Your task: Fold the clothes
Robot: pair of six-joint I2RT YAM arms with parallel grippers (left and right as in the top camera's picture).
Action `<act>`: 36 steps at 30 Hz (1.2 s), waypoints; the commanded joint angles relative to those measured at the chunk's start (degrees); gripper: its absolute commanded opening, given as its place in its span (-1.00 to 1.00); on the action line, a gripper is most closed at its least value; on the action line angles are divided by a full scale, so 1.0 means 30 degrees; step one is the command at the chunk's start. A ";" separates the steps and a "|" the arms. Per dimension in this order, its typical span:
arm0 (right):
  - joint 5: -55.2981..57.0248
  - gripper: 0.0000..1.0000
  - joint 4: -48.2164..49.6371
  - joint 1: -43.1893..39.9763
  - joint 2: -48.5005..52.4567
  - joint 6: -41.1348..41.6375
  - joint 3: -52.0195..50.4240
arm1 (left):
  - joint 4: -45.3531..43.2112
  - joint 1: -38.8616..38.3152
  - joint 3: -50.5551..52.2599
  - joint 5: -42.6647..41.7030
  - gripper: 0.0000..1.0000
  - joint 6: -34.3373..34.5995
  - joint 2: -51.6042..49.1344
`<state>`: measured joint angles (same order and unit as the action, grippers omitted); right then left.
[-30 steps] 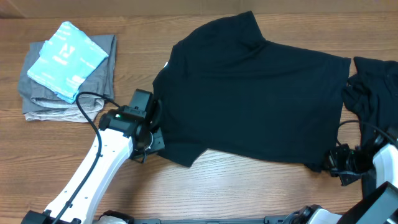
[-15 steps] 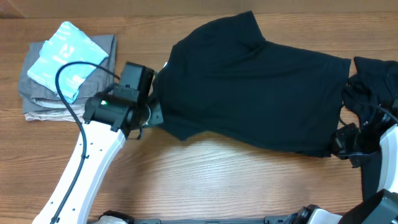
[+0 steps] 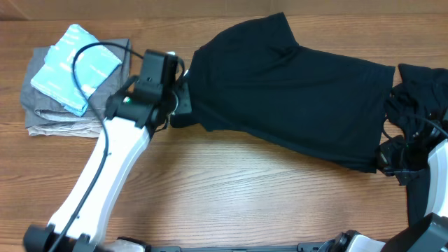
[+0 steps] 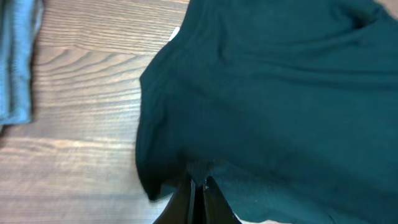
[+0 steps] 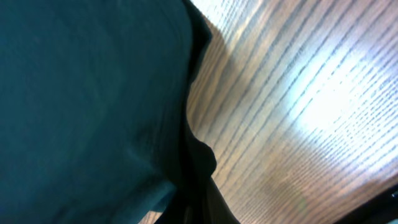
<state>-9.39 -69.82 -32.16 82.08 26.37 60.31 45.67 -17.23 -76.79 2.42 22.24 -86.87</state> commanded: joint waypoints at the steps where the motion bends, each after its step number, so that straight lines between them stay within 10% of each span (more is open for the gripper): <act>1: 0.0255 -0.92 0.0583 0.0102 0.0284 0.0313 0.0401 | -0.0736 -0.0022 -0.1064 0.0095 -0.92 -0.0583 -0.1734; 36: 0.4983 -0.92 0.8437 0.2557 0.5042 0.2747 0.0262 | -0.8167 -0.0765 -0.2390 0.1180 -0.92 -0.2004 -0.7198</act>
<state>0.21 -44.62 -24.64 96.84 31.86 60.34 22.59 -18.92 -82.46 4.16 17.54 -106.72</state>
